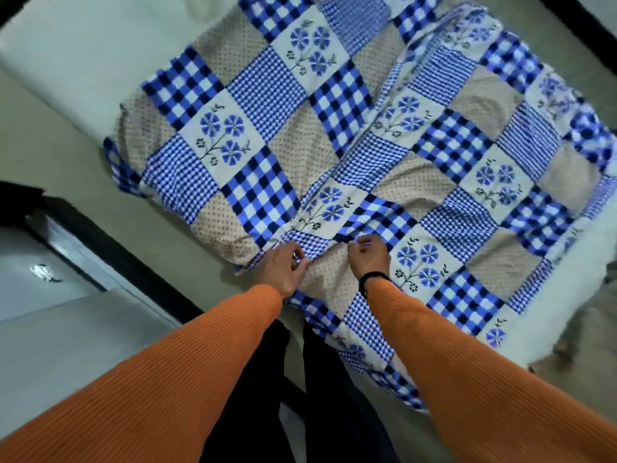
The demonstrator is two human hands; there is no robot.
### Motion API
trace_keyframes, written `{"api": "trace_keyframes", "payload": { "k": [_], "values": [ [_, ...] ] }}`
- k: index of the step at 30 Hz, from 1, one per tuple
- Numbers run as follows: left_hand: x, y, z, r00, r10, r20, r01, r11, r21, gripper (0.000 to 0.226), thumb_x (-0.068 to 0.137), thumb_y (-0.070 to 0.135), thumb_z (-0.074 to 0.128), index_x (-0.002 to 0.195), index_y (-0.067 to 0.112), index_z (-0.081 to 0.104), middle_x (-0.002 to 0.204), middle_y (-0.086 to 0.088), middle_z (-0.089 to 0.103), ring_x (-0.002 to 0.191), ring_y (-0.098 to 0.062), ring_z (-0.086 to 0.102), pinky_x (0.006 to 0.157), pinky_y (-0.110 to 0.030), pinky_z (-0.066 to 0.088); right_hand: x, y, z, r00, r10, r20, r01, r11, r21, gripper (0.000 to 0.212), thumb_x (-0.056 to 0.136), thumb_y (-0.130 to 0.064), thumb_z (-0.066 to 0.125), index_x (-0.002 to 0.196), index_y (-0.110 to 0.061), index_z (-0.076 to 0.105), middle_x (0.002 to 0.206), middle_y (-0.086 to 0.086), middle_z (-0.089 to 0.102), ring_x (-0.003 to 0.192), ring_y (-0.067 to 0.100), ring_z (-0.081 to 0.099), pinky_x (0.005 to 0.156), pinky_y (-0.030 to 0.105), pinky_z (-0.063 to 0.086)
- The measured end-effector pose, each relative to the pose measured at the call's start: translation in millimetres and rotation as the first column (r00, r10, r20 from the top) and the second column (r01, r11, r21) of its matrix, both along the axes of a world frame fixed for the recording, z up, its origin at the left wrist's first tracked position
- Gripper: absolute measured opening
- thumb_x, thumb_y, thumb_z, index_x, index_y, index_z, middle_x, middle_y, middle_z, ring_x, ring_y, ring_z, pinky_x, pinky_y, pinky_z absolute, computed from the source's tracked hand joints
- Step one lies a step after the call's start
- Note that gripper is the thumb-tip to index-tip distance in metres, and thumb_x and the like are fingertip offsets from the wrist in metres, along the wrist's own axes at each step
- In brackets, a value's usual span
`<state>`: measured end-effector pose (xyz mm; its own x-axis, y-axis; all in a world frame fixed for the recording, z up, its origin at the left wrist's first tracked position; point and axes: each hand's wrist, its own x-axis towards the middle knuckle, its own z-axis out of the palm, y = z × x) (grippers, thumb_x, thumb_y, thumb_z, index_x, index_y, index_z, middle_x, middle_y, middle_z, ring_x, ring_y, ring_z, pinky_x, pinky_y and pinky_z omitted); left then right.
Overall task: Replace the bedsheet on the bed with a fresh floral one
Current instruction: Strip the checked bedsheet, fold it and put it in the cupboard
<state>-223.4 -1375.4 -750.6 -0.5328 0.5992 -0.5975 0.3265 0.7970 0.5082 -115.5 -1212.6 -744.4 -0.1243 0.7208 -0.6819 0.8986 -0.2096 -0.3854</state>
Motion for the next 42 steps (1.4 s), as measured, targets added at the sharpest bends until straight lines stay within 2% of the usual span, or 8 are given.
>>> {"api": "trace_keyframes", "payload": {
  "k": [7,17,22,27,30,33,38,42],
  "values": [
    [66.4,83.9,4.8,0.919,-0.375,0.121,0.381,0.925,-0.022,0.02,0.1,0.047,0.058,0.105,0.028,0.06,0.085,0.006,0.064,0.086,-0.016,0.063,0.091,-0.04,0.055,116.4,35.2,-10.5,0.944,-0.321,0.072,0.306,0.937,0.171,0.026,0.098,-0.027,0.063,0.119,-0.014,0.057,0.13,0.014,0.053,0.115,0.034,0.054,0.099,0.045,0.047],
    [196.1,159.9,2.1,0.757,-0.633,0.165,0.634,0.772,0.051,0.023,0.099,0.048,0.059,0.106,0.026,0.063,0.08,0.006,0.063,0.074,-0.015,0.06,0.072,-0.034,0.054,283.8,48.7,-21.3,0.644,-0.712,0.281,0.682,0.7,0.211,0.058,0.093,-0.027,0.065,0.145,-0.02,0.04,0.153,0.011,0.029,0.136,0.038,0.034,0.11,0.057,0.037],
    [245.0,207.1,2.1,0.699,-0.697,0.16,0.695,0.715,0.077,0.023,0.099,0.044,0.06,0.105,0.023,0.065,0.087,0.001,0.069,0.081,-0.019,0.064,0.077,-0.039,0.058,343.8,44.4,-21.6,0.557,-0.787,0.266,0.796,0.597,0.101,0.054,0.086,-0.023,0.07,0.135,-0.019,0.047,0.139,0.016,0.049,0.127,0.039,0.049,0.108,0.051,0.042],
    [289.8,243.9,4.0,0.717,-0.666,0.206,0.673,0.738,0.043,0.041,0.094,0.061,0.058,0.105,0.022,0.065,0.095,0.0,0.071,0.084,-0.019,0.067,0.074,-0.033,0.054,345.0,33.3,-5.4,0.739,-0.673,0.035,0.671,0.74,0.054,0.012,0.081,-0.017,0.071,0.091,-0.019,0.065,0.084,0.003,0.069,0.085,0.028,0.064,0.075,0.031,0.048],
    [303.8,263.2,6.7,0.784,-0.588,0.198,0.6,0.8,-0.003,0.056,0.081,0.077,0.06,0.1,0.025,0.063,0.086,0.0,0.07,0.079,-0.017,0.066,0.074,-0.034,0.055,319.3,20.4,8.2,0.806,-0.589,-0.069,0.592,0.795,0.135,0.014,0.081,-0.013,0.067,0.094,-0.018,0.07,0.083,0.005,0.072,0.077,0.025,0.063,0.067,0.03,0.043],
    [304.1,278.7,5.5,0.791,-0.596,0.137,0.607,0.793,-0.054,0.038,0.085,0.051,0.068,0.105,0.018,0.064,0.097,-0.007,0.069,0.089,-0.025,0.065,0.074,-0.032,0.049,293.2,9.9,8.3,0.847,-0.514,-0.137,0.531,0.831,0.165,0.012,0.084,-0.015,0.068,0.096,-0.016,0.07,0.09,0.007,0.073,0.084,0.026,0.067,0.071,0.032,0.048],
    [263.3,283.4,-3.1,0.856,-0.51,0.079,0.516,0.851,-0.095,0.019,0.088,0.03,0.069,0.095,0.012,0.068,0.09,-0.007,0.071,0.077,-0.021,0.068,0.068,-0.029,0.057,294.3,-4.4,-5.1,0.946,-0.283,0.159,0.31,0.934,-0.177,0.032,0.081,-0.031,0.067,0.111,-0.02,0.065,0.108,0.007,0.07,0.103,0.032,0.066,0.088,0.042,0.056],
    [230.4,269.8,-8.1,0.886,-0.457,0.078,0.462,0.884,-0.066,0.022,0.094,0.023,0.065,0.105,0.004,0.07,0.091,-0.007,0.071,0.079,-0.023,0.07,0.078,-0.035,0.062,315.5,-27.9,0.8,0.934,0.075,0.348,0.114,0.863,-0.491,0.034,0.09,-0.031,0.065,0.121,-0.017,0.059,0.125,0.012,0.063,0.116,0.035,0.062,0.099,0.043,0.05]
  ]
}}
